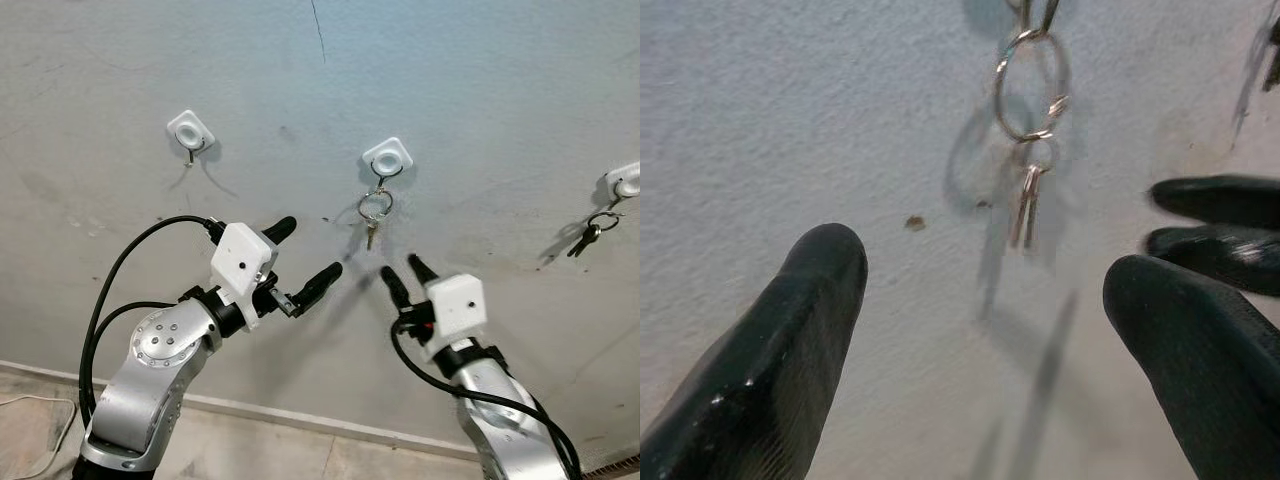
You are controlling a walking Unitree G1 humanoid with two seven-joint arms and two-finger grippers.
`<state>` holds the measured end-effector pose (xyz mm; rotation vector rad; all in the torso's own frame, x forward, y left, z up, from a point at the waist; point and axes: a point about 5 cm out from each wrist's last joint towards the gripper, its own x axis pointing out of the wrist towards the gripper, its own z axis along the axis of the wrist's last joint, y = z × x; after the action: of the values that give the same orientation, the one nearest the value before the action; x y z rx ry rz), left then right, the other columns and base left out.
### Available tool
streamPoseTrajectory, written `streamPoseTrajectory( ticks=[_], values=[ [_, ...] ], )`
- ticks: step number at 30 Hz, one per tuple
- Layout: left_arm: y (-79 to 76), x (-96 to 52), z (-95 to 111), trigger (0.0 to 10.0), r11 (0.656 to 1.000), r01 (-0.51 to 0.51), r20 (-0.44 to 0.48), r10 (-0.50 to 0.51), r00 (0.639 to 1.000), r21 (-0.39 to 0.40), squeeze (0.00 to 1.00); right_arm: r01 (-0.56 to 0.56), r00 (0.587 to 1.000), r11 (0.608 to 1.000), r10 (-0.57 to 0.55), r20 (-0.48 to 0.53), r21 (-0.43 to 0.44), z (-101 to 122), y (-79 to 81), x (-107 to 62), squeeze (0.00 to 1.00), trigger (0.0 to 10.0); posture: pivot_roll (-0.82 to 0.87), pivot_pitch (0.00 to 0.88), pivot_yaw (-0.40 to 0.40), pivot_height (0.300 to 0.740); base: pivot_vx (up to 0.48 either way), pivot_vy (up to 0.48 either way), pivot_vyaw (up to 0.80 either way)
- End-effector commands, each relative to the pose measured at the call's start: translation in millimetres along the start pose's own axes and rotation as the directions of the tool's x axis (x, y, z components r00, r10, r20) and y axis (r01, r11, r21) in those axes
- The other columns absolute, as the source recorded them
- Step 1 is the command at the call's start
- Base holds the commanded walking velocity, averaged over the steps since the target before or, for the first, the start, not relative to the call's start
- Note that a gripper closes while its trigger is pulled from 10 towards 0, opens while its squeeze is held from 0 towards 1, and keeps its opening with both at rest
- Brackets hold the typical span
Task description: Hang keys on a hook
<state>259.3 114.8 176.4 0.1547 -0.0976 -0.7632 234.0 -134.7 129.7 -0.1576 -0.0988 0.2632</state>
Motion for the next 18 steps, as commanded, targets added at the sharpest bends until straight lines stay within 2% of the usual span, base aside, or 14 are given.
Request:
streamPoseTrajectory(
  ticks=[1, 7, 11, 13, 14, 15, 16, 18],
  values=[
    [4.5, -4.5, -7, 10.0, 0.999, -0.031, -0.033, 0.032, 0.999, 0.018, 0.0, 0.033, 0.999, 0.999, -0.033, 0.021, -0.016, 5, -5.9, -4.4, 1.0, 10.0, 0.22, 0.0, 0.016, 0.74, 0.0, 0.0, 0.0],
    [9.8, -10.0, -13, 10.0, 0.996, -0.088, -0.054, 0.089, 0.995, 0.03, 0.0, 0.132, 0.991, 0.991, -0.132, -0.032, -0.005, 3, -13.7, -18.9, 1.0, 10.0, 0.19, 0.0, 0.009, 0.74, 0.0, 0.0, 0.0],
    [18.2, -19.3, -26, 10.0, 0.98, -0.195, -0.111, 0.198, 0.974, 0.034, 0.0, 0.145, 0.988, 0.989, -0.143, -0.053, 0.026, 4, -10.0, -24.8, 1.0, 10.0, 0.18, 0.0, 0.007, 0.74, 0.0, 0.0, 0.0],
    [19.5, -21.8, -29, 10.0, 0.977, -0.213, -0.125, 0.214, 0.969, 0.025, 0.0, 0.167, 0.984, 0.984, -0.162, -0.07, 0.068, 1, -9.3, -25.5, 1.0, 10.0, 0.18, 0.0, 0.003, 0.74, 0.0, 0.0, 0.0],
    [20.0, -24.4, -33, 10.0, 0.973, -0.222, -0.138, 0.228, 0.964, 0.054, 0.0, 0.224, 0.972, 0.96, -0.208, -0.11, 0.166, -3, -10.5, -23.5, 1.0, 10.0, 0.17, 0.0, 0.001, 0.74, 0.0, 0.0, 0.0],
    [20.0, -25.0, -33, 10.0, 0.973, -0.224, -0.14, 0.231, 0.963, 0.065, 0.0, 0.242, 0.967, 0.951, -0.221, -0.124, 0.193, -4, -11.0, -22.7, 1.0, 10.0, 0.17, 0.0, 0.001, 0.74, 0.0, 0.0, 0.0],
    [19.3, -25.1, -34, 10.0, 0.972, -0.227, -0.14, 0.234, 0.962, 0.064, 0.0, 0.249, 0.966, 0.946, -0.226, -0.129, 0.209, -4, -11.8, -21.5, 1.0, 10.0, 0.17, 0.0, -0.006, 0.74, 0.0, 0.0, 0.0],
    [18.4, -23.4, -35, 10.0, 0.969, -0.238, -0.139, 0.244, 0.96, 0.059, 0.0, 0.232, 0.97, 0.957, -0.213, -0.121, 0.173, -2, -13.3, -17.2, 1.0, 10.0, 0.17, 0.0, -0.01, 0.74, 0.0, 0.0, 0.0]
  ],
)
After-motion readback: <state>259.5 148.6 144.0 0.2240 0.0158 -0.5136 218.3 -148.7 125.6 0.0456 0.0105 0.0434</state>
